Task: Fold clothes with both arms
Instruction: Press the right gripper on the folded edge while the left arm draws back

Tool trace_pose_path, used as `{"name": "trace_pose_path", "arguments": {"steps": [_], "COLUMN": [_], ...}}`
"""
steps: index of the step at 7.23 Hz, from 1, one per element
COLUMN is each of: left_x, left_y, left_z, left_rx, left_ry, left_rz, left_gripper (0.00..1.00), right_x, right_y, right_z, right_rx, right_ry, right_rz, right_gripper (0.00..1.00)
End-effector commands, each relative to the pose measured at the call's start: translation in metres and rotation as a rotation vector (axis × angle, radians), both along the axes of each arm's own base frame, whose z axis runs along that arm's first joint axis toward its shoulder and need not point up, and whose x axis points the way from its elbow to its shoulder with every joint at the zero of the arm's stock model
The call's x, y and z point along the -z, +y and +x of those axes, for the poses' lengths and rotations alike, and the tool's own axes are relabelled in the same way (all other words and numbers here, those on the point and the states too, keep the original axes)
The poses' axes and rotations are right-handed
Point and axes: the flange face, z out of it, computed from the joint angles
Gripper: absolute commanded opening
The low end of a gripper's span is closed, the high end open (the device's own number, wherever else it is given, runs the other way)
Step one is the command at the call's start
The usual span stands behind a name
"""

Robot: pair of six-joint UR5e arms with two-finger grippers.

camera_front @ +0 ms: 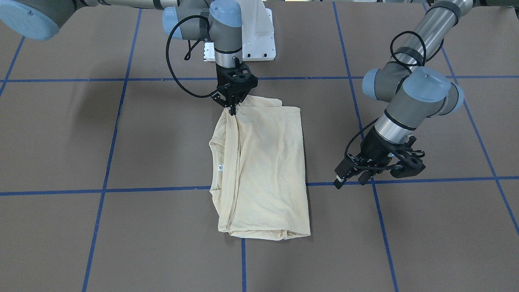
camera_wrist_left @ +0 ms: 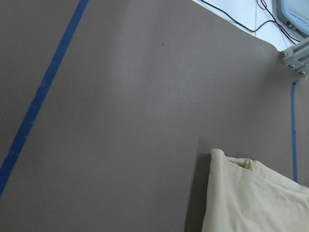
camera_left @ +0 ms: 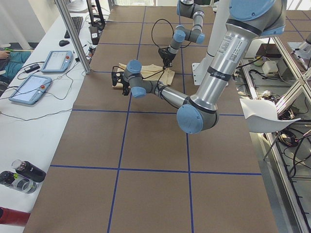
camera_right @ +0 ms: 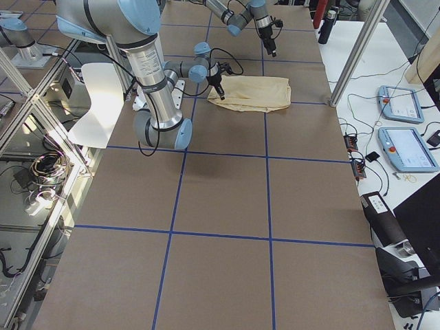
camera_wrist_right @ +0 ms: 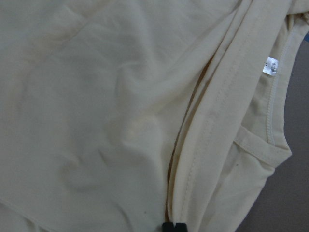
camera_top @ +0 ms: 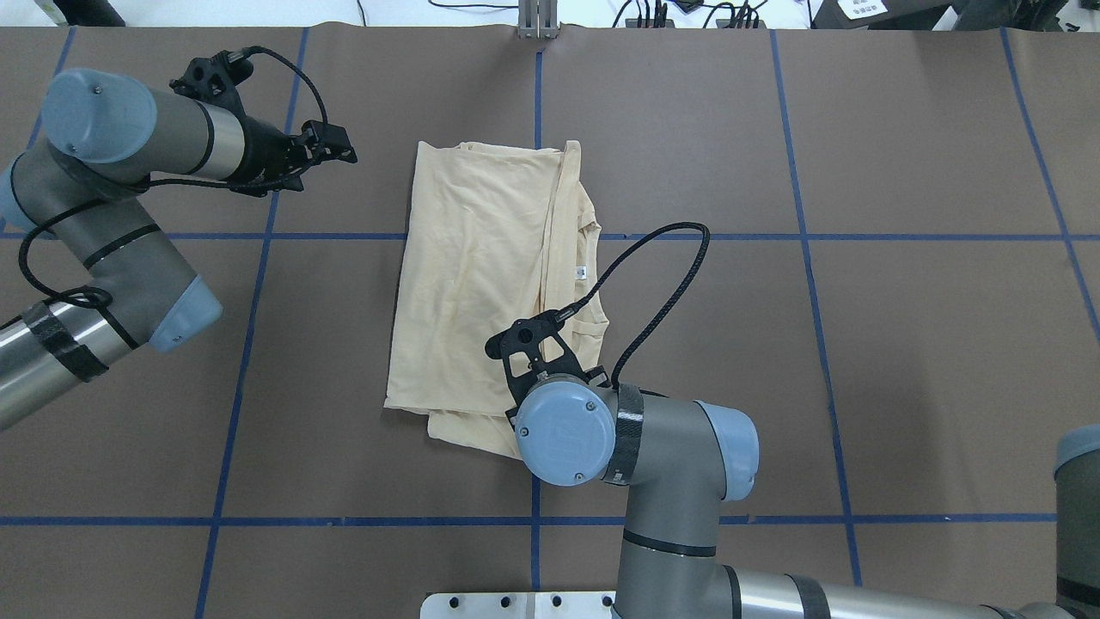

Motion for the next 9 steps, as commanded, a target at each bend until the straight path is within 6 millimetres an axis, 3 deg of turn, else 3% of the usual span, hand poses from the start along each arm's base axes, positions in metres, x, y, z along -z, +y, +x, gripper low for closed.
{"name": "trace_pose_path", "arguments": {"steps": [1, 3, 5, 6, 7, 8, 9], "left_x": [0.001, 0.001, 0.003, 0.003, 0.005, 0.006, 0.007], "left_y": [0.0, 0.0, 0.0, 0.0, 0.0, 0.0, 0.0], "left_z": [0.001, 0.001, 0.003, 0.003, 0.003, 0.004, 0.004], "left_rx": [-0.002, -0.002, -0.003, -0.002, -0.002, -0.003, -0.003], "left_ry": [0.0, 0.0, 0.002, 0.001, 0.002, 0.003, 0.004], "left_rz": [0.0, 0.0, 0.0, 0.0, 0.001, 0.002, 0.004], "left_gripper": [1.0, 1.0, 1.0, 1.0, 1.0, 1.0, 1.0], "right_x": [-0.004, 0.007, -0.015, -0.018, -0.017, -0.017, -0.017], "right_y": [0.001, 0.007, 0.018, 0.018, 0.018, 0.012, 0.003], "right_z": [0.003, 0.029, 0.063, 0.063, 0.062, 0.066, 0.07], "right_rx": [0.0, 0.0, 0.027, 0.026, 0.019, 0.006, -0.012], "right_ry": [0.007, 0.039, 0.053, 0.057, 0.052, 0.045, 0.041], "right_rz": [-0.004, -0.039, -0.077, -0.085, -0.091, -0.093, -0.095], "right_gripper": [0.0, 0.0, 0.0, 0.0, 0.37, 0.99, 1.0]}}
